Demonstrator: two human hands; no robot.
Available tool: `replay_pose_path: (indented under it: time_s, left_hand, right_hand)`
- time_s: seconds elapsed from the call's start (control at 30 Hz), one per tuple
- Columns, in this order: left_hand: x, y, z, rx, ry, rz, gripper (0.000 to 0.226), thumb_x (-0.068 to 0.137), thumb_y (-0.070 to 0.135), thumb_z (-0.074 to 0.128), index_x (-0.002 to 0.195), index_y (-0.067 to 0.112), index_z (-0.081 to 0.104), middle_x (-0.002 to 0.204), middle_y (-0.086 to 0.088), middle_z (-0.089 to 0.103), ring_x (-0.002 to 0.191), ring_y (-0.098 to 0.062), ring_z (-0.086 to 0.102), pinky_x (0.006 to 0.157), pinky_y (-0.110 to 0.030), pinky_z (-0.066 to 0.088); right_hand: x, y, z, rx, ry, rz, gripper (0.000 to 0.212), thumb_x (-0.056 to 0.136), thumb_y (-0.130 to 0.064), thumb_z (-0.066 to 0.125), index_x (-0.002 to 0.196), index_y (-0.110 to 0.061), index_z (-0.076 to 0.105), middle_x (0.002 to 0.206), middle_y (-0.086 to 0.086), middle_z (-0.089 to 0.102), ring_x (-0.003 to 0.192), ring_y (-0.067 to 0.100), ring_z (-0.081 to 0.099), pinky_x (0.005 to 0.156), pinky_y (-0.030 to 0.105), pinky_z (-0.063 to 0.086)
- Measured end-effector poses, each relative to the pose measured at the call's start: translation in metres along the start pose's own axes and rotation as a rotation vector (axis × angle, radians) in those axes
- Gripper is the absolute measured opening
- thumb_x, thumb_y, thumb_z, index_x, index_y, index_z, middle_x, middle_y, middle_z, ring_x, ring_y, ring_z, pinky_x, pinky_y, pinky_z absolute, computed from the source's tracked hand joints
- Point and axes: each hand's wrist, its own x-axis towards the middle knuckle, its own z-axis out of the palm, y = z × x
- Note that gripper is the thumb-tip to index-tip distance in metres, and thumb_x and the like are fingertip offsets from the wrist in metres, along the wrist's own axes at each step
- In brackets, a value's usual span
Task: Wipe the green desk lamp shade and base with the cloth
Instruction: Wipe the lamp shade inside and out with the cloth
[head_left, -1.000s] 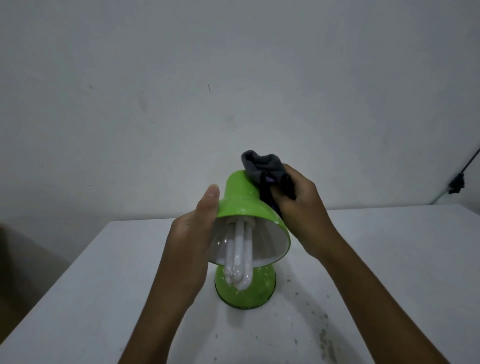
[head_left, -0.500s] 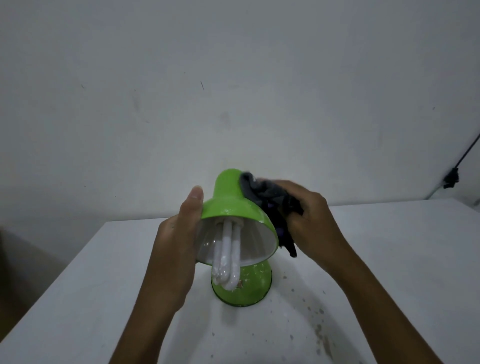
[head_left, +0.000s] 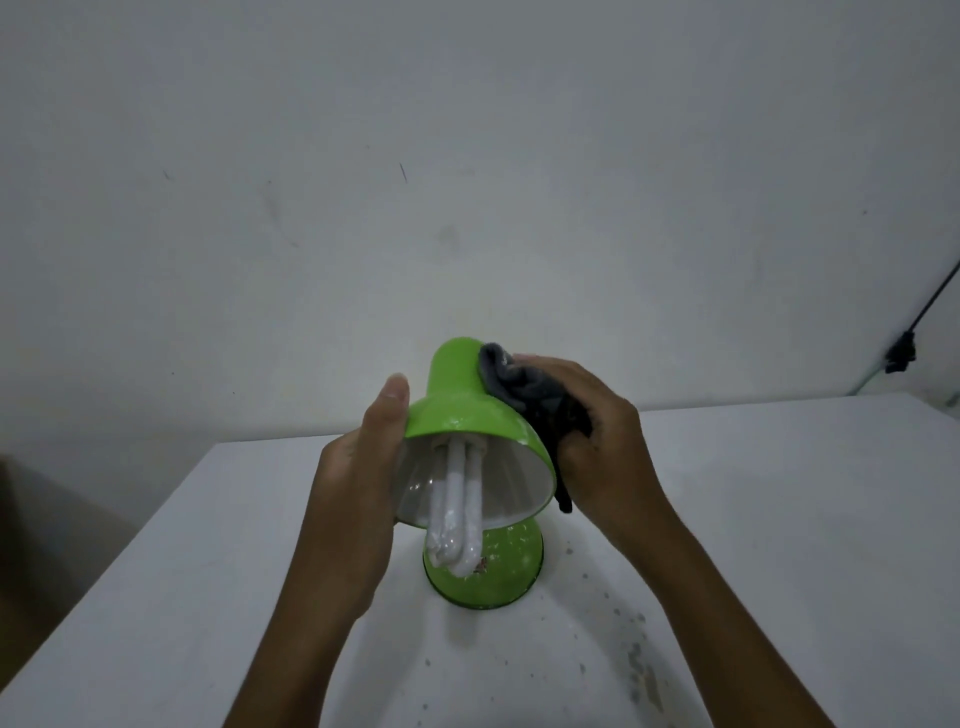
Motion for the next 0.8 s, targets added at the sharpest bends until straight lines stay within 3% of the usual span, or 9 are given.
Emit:
replay_pose_path:
  time_s: [0.1,0.2,0.27,0.33,0.43,0.53,0.67,0.8]
  left_hand:
    - [0.0,-0.001,-0.002,0.0,-0.039,0.005,0.06,0.065,0.074,0.054,0.081,0.02,0.076,0.085,-0.005,0.075,0.088,-0.022,0.071,0.093,-0.051,0.052]
    - [0.002,0.0,-0.005,0.014,-0.11,-0.002,0.056,0.071,0.073,0.062,0.09,0.023,0.078,0.095,-0.007,0.077,0.096,-0.025,0.072,0.093,-0.048,0.054]
    - [0.005,0.002,-0.007,0.036,-0.167,-0.004,0.058,0.065,0.07,0.06,0.095,0.024,0.078,0.098,-0.006,0.076,0.097,-0.026,0.072,0.087,-0.046,0.057]
    - [0.006,0.004,-0.01,0.055,-0.23,-0.007,0.057,0.061,0.066,0.062,0.096,0.023,0.078,0.1,-0.007,0.076,0.096,-0.026,0.072,0.079,-0.041,0.06]
    - [0.005,0.005,-0.012,0.073,-0.289,0.002,0.059,0.064,0.064,0.064,0.1,0.019,0.077,0.102,-0.01,0.075,0.095,-0.027,0.073,0.075,-0.037,0.06]
    - [0.006,0.001,-0.012,0.057,-0.254,0.025,0.056,0.064,0.064,0.063,0.095,0.019,0.077,0.098,-0.011,0.075,0.092,-0.027,0.073,0.074,-0.038,0.06]
    - [0.003,-0.008,-0.013,0.057,-0.212,0.084,0.051,0.065,0.061,0.063,0.093,0.02,0.078,0.092,-0.01,0.075,0.092,-0.031,0.071,0.082,-0.049,0.058]
    - [0.0,-0.014,-0.009,0.039,-0.197,0.11,0.05,0.064,0.058,0.065,0.093,0.02,0.078,0.089,-0.007,0.075,0.089,-0.026,0.072,0.082,-0.049,0.057]
  right_hand:
    - [-0.008,0.008,-0.002,0.067,-0.031,0.195,0.059,0.081,0.025,0.044,0.112,-0.017,0.072,0.107,-0.003,0.074,0.103,0.01,0.068,0.084,0.023,0.052]
    - [0.01,0.002,-0.002,0.347,0.093,0.349,0.046,0.091,0.016,0.047,0.106,-0.021,0.07,0.105,0.004,0.075,0.099,0.018,0.07,0.081,0.027,0.056]
    - [0.032,-0.004,-0.004,0.299,0.152,0.293,0.045,0.092,0.013,0.047,0.107,-0.023,0.069,0.107,0.003,0.073,0.103,0.018,0.069,0.088,0.032,0.056]
    - [0.056,-0.012,-0.007,0.116,0.105,0.186,0.048,0.09,0.013,0.046,0.11,-0.024,0.069,0.107,-0.001,0.073,0.105,0.014,0.068,0.092,0.031,0.054]
    - [0.081,-0.029,-0.004,-0.101,-0.167,0.089,0.051,0.088,0.013,0.045,0.118,-0.022,0.068,0.111,-0.003,0.071,0.108,0.011,0.064,0.088,0.016,0.049]
    - [0.084,-0.036,0.001,-0.264,-0.398,0.039,0.067,0.079,0.021,0.039,0.122,-0.021,0.068,0.117,-0.007,0.067,0.113,0.005,0.057,0.087,0.002,0.043]
    - [0.064,-0.035,-0.003,-0.238,-0.348,-0.094,0.073,0.061,0.02,0.035,0.115,-0.012,0.071,0.122,-0.004,0.067,0.118,0.005,0.057,0.097,0.008,0.041]
    - [0.047,-0.025,-0.006,-0.14,-0.234,-0.101,0.071,0.059,0.022,0.038,0.11,-0.012,0.073,0.12,-0.001,0.069,0.119,0.003,0.059,0.099,0.017,0.045]
